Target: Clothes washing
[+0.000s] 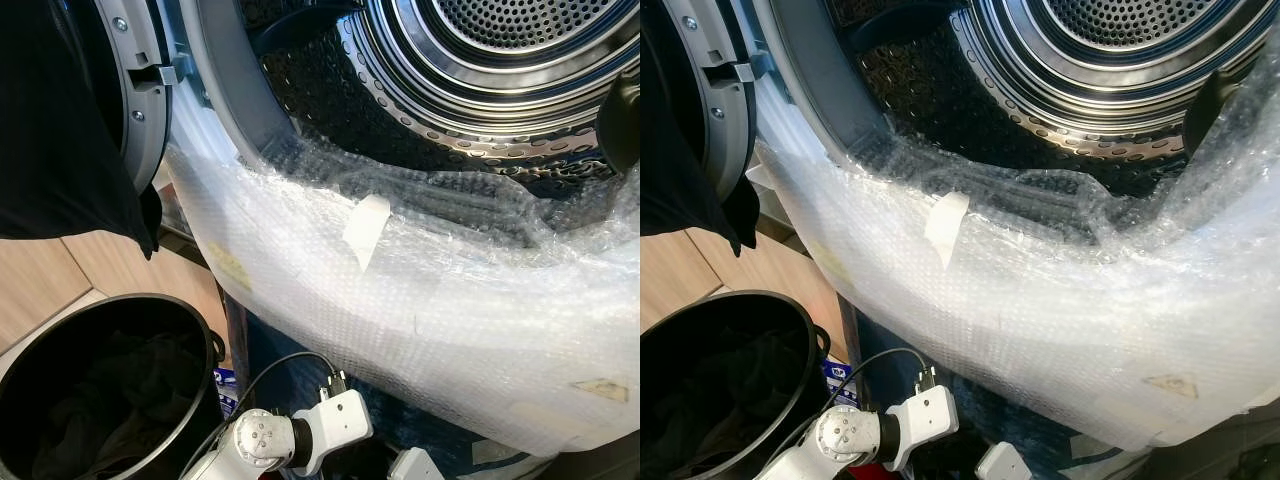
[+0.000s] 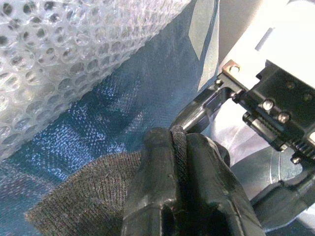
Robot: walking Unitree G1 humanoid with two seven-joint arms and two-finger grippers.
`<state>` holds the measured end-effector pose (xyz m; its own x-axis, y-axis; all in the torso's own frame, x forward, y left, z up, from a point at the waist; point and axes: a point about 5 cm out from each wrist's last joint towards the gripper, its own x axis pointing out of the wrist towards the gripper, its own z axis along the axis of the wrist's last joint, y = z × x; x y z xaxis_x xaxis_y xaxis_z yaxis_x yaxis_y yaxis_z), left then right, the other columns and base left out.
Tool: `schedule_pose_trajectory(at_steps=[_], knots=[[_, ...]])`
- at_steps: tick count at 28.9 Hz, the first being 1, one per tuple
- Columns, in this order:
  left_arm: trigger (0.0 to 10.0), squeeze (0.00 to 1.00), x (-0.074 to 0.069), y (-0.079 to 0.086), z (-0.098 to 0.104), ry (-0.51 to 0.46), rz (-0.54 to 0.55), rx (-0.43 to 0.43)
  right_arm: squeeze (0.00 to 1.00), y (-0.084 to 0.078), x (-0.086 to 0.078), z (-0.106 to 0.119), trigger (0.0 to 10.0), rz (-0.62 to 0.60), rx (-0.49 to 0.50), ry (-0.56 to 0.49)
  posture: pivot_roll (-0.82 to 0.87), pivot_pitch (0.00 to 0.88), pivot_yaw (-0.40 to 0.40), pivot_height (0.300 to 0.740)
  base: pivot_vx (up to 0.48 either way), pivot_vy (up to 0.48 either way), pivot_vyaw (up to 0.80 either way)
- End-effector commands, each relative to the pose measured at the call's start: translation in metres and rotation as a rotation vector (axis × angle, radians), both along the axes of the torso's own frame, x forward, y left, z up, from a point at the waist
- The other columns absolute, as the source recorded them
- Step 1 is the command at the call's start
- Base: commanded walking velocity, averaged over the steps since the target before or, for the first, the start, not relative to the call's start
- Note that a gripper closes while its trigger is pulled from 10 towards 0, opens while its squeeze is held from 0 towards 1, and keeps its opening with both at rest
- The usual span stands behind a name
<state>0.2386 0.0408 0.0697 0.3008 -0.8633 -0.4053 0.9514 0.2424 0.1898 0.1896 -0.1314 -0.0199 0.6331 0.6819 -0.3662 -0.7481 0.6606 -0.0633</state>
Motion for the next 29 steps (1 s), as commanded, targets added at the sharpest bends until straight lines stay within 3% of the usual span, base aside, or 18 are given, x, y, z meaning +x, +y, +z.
schedule_pose_trajectory(at_steps=[1, 29], knots=[[10.0, 0.0, -0.0004, 0.0023, -0.0024, 0.023, 0.013, -0.01, 0.0, 0.0008, -0.0016, -0.0026, 0.0, 0.014, -0.015, 0.004, 0.01, 0.071, -0.022, 0.74, 0.0, 0.0, 0.0], [10.0, 0.0, -0.0012, 0.0086, -0.0037, 0.029, 0.029, -0.022, 0.0, 0.0026, 0.0055, -0.0051, 0.0, 0.041, -0.032, 0.0, 0.01, 0.0, -0.025, 0.74, 0.0, 0.0, 0.0]])
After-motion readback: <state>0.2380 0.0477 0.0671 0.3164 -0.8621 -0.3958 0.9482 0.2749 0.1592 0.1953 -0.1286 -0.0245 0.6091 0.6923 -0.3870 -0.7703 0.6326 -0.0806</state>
